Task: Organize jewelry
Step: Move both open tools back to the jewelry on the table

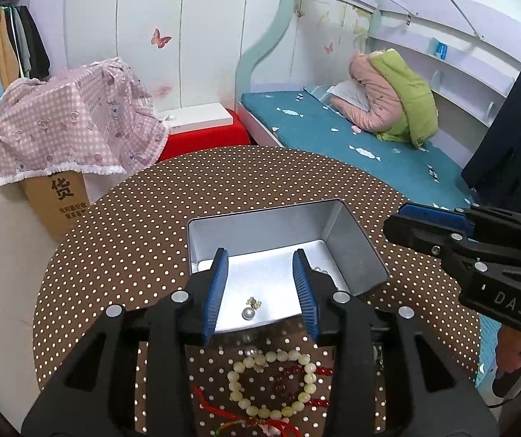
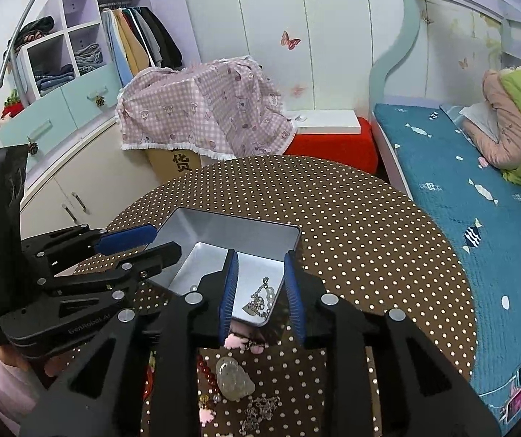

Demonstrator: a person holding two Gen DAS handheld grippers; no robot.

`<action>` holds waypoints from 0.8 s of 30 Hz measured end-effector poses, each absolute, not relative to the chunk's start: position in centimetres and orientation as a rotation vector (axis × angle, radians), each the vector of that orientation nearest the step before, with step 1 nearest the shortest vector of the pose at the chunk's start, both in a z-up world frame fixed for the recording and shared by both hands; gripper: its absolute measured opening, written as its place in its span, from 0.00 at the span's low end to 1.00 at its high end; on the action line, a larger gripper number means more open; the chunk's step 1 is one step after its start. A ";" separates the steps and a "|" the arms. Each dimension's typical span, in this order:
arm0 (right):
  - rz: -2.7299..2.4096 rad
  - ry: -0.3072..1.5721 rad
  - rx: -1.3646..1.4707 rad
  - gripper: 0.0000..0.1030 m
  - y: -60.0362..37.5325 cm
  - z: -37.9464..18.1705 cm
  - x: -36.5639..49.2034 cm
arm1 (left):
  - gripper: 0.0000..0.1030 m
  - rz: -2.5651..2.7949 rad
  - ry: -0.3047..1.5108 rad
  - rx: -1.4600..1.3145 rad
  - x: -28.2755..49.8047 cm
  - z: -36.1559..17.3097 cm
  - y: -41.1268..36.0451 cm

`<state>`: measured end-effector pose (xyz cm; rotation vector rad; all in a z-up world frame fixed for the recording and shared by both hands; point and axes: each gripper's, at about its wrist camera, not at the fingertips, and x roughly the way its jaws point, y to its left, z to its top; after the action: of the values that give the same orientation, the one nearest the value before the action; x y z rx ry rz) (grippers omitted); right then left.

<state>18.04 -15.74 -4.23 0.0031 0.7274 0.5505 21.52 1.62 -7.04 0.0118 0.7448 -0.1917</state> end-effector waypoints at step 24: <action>0.509 0.819 -0.036 0.48 -16.5 -7.8 11.4 | 0.67 -0.142 0.793 0.008 13.1 -8.7 2.9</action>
<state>11.38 -16.51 -7.80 -0.0357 0.8190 0.5090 13.13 2.85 -8.66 0.0075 0.7930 -0.1415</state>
